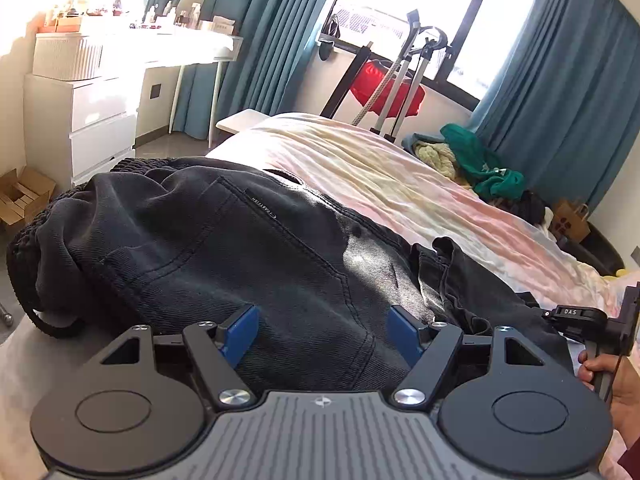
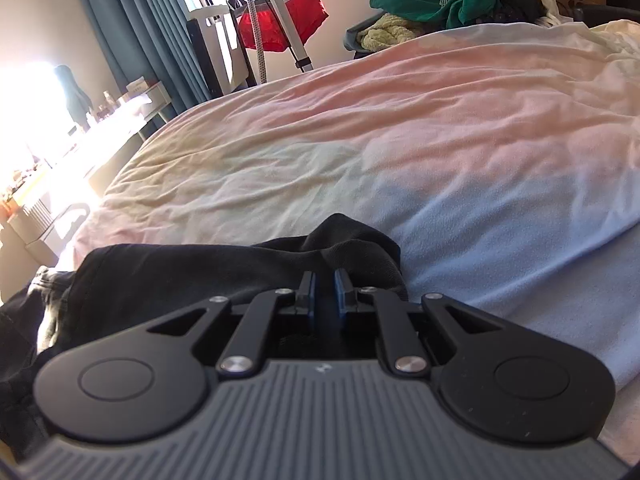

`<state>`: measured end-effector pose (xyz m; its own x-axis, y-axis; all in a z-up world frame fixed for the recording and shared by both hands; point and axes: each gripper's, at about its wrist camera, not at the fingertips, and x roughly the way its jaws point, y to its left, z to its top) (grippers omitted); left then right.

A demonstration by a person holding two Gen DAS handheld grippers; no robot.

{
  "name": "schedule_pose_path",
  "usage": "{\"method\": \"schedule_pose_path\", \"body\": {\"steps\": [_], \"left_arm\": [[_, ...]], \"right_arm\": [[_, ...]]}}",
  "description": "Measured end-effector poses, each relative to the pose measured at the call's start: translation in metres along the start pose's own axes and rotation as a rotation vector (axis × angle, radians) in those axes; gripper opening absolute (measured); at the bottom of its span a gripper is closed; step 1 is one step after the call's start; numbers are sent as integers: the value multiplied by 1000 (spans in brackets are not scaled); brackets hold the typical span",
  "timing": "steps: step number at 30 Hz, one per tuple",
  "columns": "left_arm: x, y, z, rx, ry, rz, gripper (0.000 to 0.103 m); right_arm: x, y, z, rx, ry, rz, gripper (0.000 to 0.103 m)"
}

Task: Fold clothes

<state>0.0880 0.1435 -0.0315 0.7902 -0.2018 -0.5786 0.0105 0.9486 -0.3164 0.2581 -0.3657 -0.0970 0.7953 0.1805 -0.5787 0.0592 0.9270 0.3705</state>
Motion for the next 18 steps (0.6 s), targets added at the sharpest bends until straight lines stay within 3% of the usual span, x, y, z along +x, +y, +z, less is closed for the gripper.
{"method": "schedule_pose_path", "body": {"steps": [6,13,18], "left_arm": [[-13,-18,-8,77,2,-40,73],[-38,-28,-15,133,-32,-79,74],[-51,-20,-14,104,-45,-77,75]], "right_arm": [[-64,21,9,51,-83,33,15],[-177,75,-2,-78,-212,48,17],[-225,100,-39,-136,-266,50,17]]}}
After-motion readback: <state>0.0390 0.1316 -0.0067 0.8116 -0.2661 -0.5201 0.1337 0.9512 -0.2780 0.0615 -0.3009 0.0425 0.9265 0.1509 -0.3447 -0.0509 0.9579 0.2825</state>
